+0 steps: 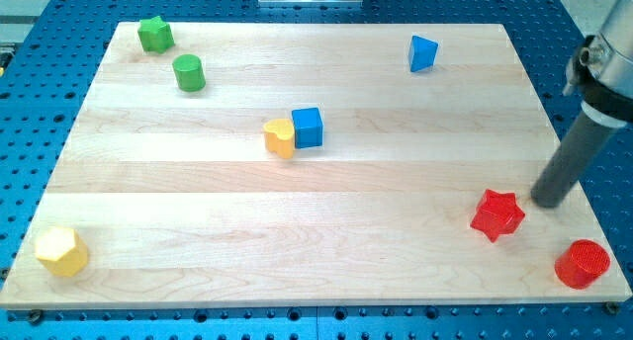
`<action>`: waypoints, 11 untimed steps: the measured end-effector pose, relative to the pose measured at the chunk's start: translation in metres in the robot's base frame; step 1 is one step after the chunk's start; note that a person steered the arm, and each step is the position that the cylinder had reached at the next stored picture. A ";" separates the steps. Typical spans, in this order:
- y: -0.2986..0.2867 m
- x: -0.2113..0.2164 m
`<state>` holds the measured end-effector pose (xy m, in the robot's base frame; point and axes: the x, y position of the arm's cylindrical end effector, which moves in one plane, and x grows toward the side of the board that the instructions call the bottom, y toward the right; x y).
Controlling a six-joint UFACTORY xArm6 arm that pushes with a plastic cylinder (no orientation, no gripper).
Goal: Place the red circle left to the red star
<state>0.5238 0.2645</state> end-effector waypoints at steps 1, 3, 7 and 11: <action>0.072 0.027; 0.048 0.092; -0.117 0.024; -0.118 0.026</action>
